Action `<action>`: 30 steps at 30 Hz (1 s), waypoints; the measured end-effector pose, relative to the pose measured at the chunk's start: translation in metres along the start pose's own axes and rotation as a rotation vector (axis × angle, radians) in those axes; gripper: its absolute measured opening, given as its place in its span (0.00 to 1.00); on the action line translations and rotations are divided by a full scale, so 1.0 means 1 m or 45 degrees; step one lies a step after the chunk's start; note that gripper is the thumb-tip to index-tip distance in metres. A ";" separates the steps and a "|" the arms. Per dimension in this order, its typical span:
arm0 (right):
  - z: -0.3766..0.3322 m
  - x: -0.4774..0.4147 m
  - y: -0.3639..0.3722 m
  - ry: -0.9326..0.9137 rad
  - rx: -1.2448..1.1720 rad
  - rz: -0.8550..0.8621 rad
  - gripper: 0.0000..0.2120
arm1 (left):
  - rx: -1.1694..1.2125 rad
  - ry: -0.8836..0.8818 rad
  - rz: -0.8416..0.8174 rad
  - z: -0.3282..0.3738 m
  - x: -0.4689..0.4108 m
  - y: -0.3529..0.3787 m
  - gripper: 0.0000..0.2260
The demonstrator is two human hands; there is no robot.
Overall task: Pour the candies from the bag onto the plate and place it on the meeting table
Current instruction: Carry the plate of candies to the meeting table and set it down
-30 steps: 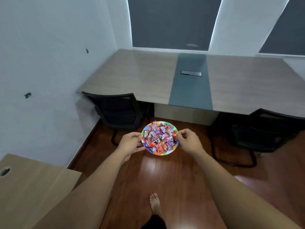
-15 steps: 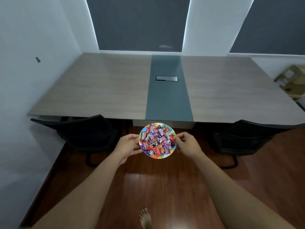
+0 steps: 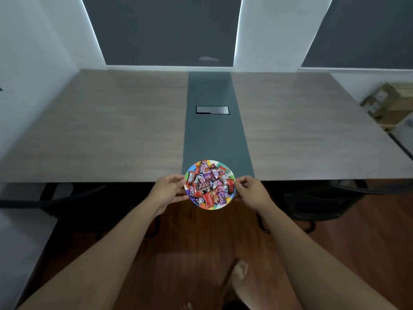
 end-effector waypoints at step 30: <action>-0.113 -0.374 -0.091 0.019 0.022 -0.249 0.07 | 0.039 -0.032 0.154 0.143 -0.323 0.092 0.04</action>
Point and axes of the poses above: each hand's wrist, its own x-axis away from the middle knuckle, its own y-axis out of the palm, z = x × y, the point moved 1 cm from there along -x, towards the middle knuckle, and after that the axes turned 5 degrees about y, right-handed, at the moved point
